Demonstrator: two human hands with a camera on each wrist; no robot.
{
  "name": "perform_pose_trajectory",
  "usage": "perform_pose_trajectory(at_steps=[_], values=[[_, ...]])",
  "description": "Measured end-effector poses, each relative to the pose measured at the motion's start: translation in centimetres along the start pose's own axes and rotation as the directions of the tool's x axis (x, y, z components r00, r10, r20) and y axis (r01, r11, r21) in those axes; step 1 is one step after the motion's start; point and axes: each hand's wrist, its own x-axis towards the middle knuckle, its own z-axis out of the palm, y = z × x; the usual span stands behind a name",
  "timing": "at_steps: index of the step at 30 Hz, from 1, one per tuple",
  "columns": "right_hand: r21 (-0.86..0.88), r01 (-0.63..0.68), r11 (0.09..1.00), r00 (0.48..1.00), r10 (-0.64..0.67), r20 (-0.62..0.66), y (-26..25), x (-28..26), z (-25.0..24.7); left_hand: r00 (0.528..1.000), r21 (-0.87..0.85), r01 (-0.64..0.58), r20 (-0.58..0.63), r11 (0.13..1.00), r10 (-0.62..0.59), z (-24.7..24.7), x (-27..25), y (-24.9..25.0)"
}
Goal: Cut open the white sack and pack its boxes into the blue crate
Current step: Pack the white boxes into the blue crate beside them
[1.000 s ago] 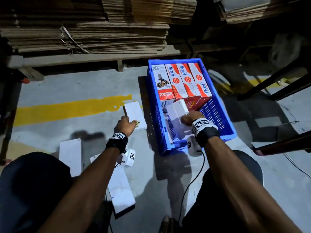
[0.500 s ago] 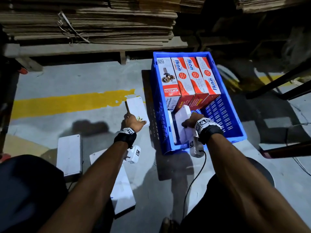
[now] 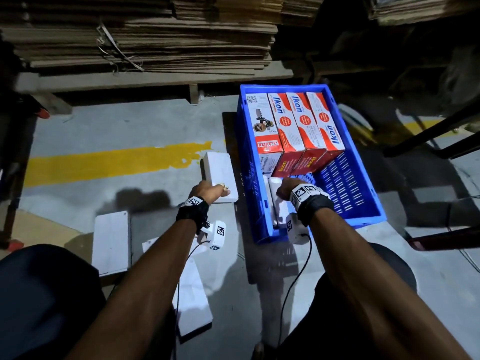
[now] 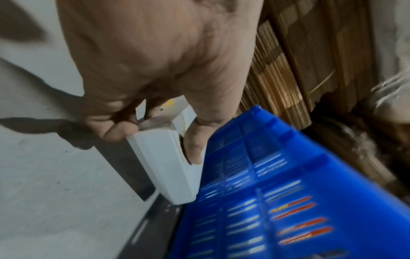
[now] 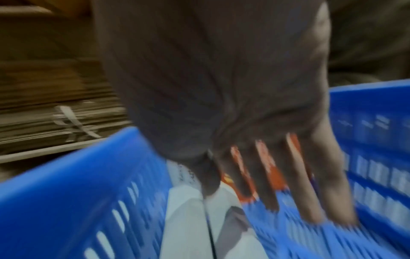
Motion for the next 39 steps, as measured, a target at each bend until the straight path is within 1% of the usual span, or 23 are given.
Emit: perform_pose_trajectory(at_steps=[2,3,4,5,7,9,11,14,16,17,19,20,21,22,23,24,26,28,29,31,33,35,39], values=[[0.093,-0.025,0.995,0.97,0.047,-0.237,-0.7,-0.4,-1.1,0.998,-0.153,-0.062,-0.002,0.986,0.063,-1.3,-1.8,1.1],[0.178,0.018,0.984,0.936,0.047,-0.35,-1.2,-0.6,-1.7,0.994,-0.227,-0.109,-0.001,0.968,0.112,-2.1,-3.3,2.1],[0.292,0.137,0.947,0.889,0.013,-0.457,-2.0,-0.7,-2.4,0.984,-0.296,-0.167,0.006,0.941,0.176,-3.0,-4.5,3.3],[0.408,0.279,0.869,0.862,-0.04,-0.505,-2.5,-0.9,-3.1,0.971,-0.351,-0.214,0.028,0.911,0.239,-3.8,-5.8,4.7],[0.625,0.468,0.625,0.866,-0.184,-0.464,-4.0,-2.1,-4.6,0.932,-0.411,-0.301,0.066,0.861,0.357,-5.1,-8.3,7.7],[0.762,0.481,0.433,0.873,-0.321,-0.368,-5.0,-3.2,-5.6,0.886,-0.411,-0.373,0.109,0.832,0.451,-5.8,-10.4,10.5],[0.818,0.479,0.319,0.858,-0.366,-0.36,-5.0,-3.7,-6.3,0.858,-0.38,-0.411,0.145,0.828,0.493,-5.8,-11.9,12.2],[0.822,0.499,0.274,0.856,-0.307,-0.417,-3.9,-4.2,-7.3,0.831,-0.349,-0.443,0.186,0.826,0.524,-5.8,-13.6,13.3],[0.818,0.475,0.326,0.878,-0.242,-0.414,-2.7,-3.6,-7.8,0.837,-0.325,-0.441,0.186,0.836,0.514,-6.2,-14.6,12.9],[0.799,0.454,0.394,0.891,-0.192,-0.411,-2.0,-3.4,-8.0,0.846,-0.302,-0.443,0.169,0.844,0.505,-6.6,-14.7,12.2],[0.665,0.404,0.628,0.892,-0.108,-0.44,-0.2,-3.0,-8.4,0.858,-0.201,-0.467,0.132,0.861,0.496,-7.5,-14.4,9.5],[0.552,0.354,0.755,0.887,-0.086,-0.453,0.8,-3.0,-8.6,0.866,-0.115,-0.473,0.123,0.873,0.485,-8.1,-13.8,7.7],[0.455,0.292,0.841,0.889,-0.063,-0.454,1.7,-3.2,-8.8,0.878,0.016,-0.464,0.139,0.885,0.458,-8.6,-13.2,5.8],[0.374,0.224,0.9,0.897,-0.039,-0.441,2.4,-3.5,-8.7,0.892,0.183,-0.443,0.187,0.878,0.411,-8.8,-12.7,3.6],[0.32,0.143,0.936,0.913,0.0,-0.408,3.1,-3.4,-8.5,0.903,0.347,-0.422,0.243,0.838,0.354,-8.9,-11.9,1.6],[0.259,0.075,0.963,0.93,0.027,-0.368,3.8,-3.2,-8.1,0.906,0.486,-0.415,0.296,0.769,0.301,-8.5,-11.4,0.0],[0.153,-0.001,0.988,0.951,0.048,-0.306,4.4,-2.5,-7.2,0.908,0.707,-0.407,0.38,0.578,0.175,-7.8,-11.7,-1.4],[0.132,-0.05,0.99,0.963,0.083,-0.256,4.6,-1.7,-6.2,0.919,0.828,-0.378,0.389,0.415,0.062,-7.1,-12.0,-2.2],[0.13,-0.08,0.988,0.968,0.108,-0.228,4.6,-1.5,-5.7,0.912,0.844,-0.39,0.409,0.368,0.028,-6.7,-12.3,-2.5],[0.114,-0.132,0.985,0.972,0.151,-0.178,4.2,-1.3,-5.0,0.911,0.863,-0.388,0.413,0.324,-0.008,-6.3,-12.6,-3.4],[0.077,-0.129,0.989,0.979,0.14,-0.147,3.9,-1.5,-4.1,0.925,0.875,-0.367,0.378,0.315,0.03,-6.1,-12.5,-4.1],[0.042,-0.15,0.988,0.981,0.154,-0.116,3.8,-1.1,-3.2,0.933,0.872,-0.357,0.351,0.334,0.082,-6.1,-12.3,-4.2],[0.004,-0.176,0.984,0.977,0.175,-0.126,4.3,1.3,-1.2,0.927,0.829,-0.372,0.309,0.418,0.213,-6.5,-11.3,-3.7]])
